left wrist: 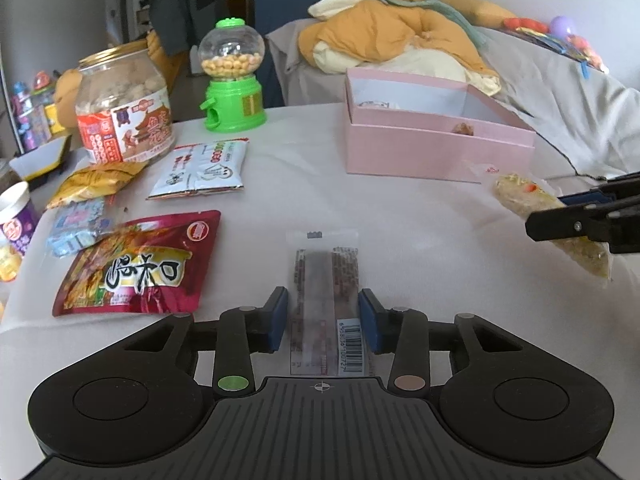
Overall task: Organize snacks
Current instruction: 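Carry both snack bars over the pink box and open both tools to drop them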
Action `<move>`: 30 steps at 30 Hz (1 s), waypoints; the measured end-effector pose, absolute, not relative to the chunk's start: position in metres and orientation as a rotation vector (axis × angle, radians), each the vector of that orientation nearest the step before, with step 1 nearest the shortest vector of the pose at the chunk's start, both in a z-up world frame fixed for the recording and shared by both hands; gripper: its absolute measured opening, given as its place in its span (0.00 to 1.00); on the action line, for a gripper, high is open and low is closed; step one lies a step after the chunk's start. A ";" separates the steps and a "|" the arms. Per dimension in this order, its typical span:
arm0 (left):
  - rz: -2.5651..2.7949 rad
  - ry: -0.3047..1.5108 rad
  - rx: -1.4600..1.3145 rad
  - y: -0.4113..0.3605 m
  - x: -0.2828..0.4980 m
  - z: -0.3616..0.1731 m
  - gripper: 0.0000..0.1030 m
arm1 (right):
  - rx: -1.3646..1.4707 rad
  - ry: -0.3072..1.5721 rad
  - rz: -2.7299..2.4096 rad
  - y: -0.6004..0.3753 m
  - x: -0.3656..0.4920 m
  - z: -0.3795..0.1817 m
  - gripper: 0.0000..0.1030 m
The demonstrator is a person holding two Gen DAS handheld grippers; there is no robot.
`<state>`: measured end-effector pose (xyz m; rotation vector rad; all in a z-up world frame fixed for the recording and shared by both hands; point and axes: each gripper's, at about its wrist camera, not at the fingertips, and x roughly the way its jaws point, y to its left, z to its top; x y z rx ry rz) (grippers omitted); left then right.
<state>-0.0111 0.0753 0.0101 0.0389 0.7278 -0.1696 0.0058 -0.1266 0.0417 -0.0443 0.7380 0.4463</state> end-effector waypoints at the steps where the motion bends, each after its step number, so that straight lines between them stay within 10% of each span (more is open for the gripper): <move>1: -0.184 0.726 0.014 0.076 -0.010 0.013 0.42 | -0.056 0.733 0.443 -0.127 0.004 0.043 0.28; 14: -0.344 0.460 -0.044 0.009 0.092 0.129 0.43 | -0.096 0.717 0.422 -0.127 -0.005 0.041 0.28; 30: -0.242 0.568 -0.280 0.050 0.139 0.077 0.42 | -0.088 0.811 0.387 -0.131 0.015 0.017 0.28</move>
